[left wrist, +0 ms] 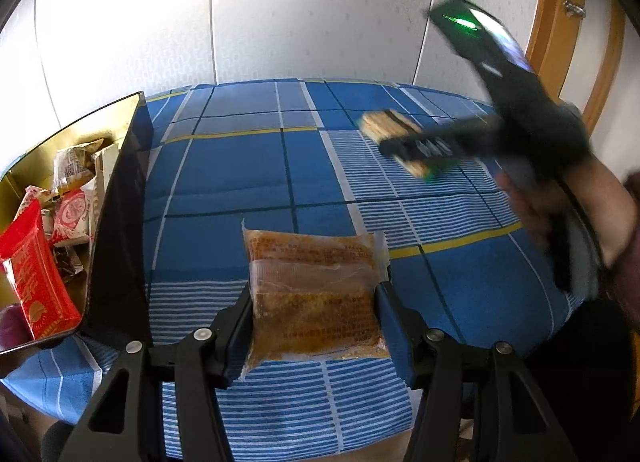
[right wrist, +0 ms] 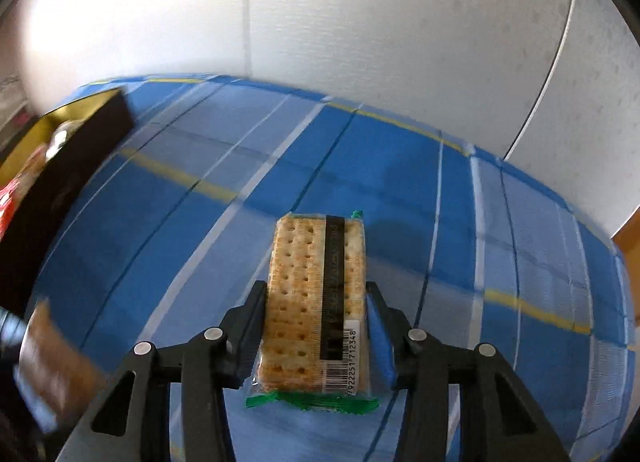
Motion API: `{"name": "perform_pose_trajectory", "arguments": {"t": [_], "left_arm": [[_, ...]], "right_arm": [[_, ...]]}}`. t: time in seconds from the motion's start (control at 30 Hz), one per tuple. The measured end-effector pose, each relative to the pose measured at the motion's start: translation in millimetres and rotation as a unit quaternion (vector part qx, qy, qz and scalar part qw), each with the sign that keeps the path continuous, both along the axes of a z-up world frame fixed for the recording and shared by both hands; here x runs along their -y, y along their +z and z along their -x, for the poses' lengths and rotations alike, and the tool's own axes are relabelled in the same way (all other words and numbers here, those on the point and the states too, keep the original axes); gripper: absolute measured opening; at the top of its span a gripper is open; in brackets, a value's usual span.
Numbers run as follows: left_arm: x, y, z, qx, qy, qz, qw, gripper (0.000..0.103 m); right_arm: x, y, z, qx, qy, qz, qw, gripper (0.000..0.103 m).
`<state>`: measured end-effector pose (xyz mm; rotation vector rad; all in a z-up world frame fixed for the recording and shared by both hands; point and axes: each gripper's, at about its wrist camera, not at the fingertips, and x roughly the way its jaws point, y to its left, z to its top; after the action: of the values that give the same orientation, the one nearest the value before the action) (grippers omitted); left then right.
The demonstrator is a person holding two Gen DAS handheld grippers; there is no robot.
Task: Organize snacks
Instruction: 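Grasp the green-ended cracker packet with right tool while left tool holds the pastry bag, then carry the pastry bag into the tray and release with left tool while right tool holds crackers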
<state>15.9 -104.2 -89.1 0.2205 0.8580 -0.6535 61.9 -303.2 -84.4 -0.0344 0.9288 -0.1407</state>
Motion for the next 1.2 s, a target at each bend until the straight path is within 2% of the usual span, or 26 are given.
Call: {"name": "perform_pose_trajectory", "arguments": {"t": [0.07, 0.13, 0.4, 1.2], "left_arm": [[-1, 0, 2, 0.001, 0.001, -0.001, 1.0000, 0.059], [-1, 1, 3, 0.001, 0.002, -0.002, 1.0000, 0.059], [0, 3, 2, -0.005, 0.014, -0.007, 0.9999, 0.059], [-3, 4, 3, -0.008, 0.026, -0.015, 0.9995, 0.059]], "right_arm": [[6, -1, 17, 0.012, -0.001, -0.020, 1.000, 0.048], [11, -2, 31, 0.026, -0.008, -0.014, 1.000, 0.048], [7, -5, 40, 0.050, -0.030, -0.010, 0.998, 0.048], [7, -4, 40, 0.051, -0.031, -0.013, 0.998, 0.048]]}}
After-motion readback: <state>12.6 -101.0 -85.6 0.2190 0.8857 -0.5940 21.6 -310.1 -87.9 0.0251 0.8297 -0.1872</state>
